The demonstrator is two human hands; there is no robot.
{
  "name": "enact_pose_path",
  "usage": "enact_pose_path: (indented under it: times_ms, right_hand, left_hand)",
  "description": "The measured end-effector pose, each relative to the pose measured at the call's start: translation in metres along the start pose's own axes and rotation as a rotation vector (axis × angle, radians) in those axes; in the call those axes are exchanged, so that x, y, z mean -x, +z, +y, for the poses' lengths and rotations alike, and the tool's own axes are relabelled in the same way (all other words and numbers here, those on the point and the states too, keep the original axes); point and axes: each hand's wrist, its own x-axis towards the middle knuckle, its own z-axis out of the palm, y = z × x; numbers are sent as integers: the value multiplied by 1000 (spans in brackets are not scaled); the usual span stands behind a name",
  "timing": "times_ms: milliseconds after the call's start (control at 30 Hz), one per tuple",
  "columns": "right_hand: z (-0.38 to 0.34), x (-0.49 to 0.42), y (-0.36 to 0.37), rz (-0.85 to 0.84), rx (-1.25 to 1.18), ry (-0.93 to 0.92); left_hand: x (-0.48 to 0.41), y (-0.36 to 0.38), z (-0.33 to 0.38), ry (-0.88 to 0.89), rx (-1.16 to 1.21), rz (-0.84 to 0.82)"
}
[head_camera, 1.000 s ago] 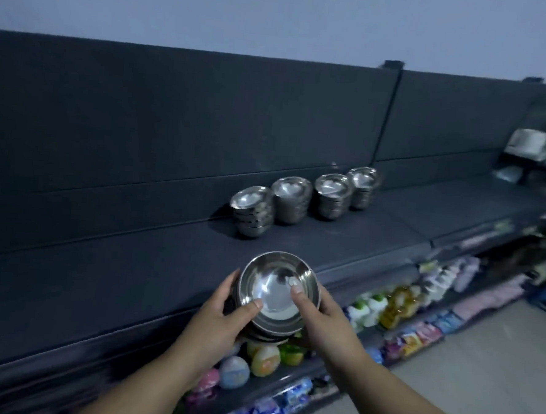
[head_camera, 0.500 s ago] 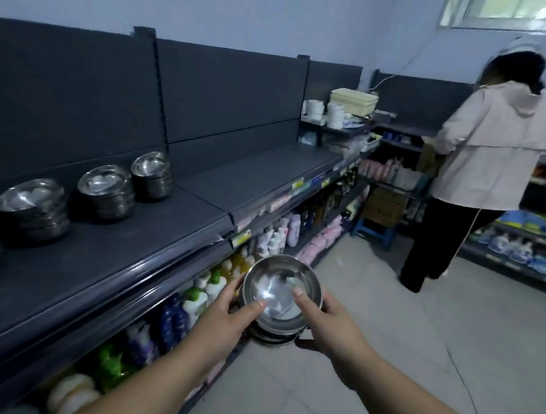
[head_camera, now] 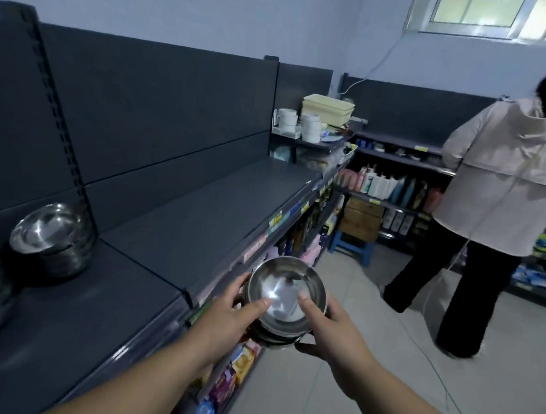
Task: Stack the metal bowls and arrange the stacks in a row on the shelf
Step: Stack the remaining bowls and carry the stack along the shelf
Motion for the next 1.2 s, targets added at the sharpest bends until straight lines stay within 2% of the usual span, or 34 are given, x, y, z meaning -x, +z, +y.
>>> enact_pose_path:
  times_ms: [267,500,833,1033,1200]
  right_hand:
    - [-27,-126,7,20,-21,-25]
    - [-40,-241,-25,-110,-34,-44]
    - [-89,-430,-115,-284,69,-97]
    - [-106,-517,-118,-369,56,-76]
    - [-116,-586,-109,-374,58,-69]
  left_hand:
    - [-122,-21,27,34,-10,-14]
    - [-228,-5,42,26,13,68]
    - [-392,70,87,10,85,225]
    - [-467,69,99,-1,86,289]
    - [-538,49,100,-14,91,328]
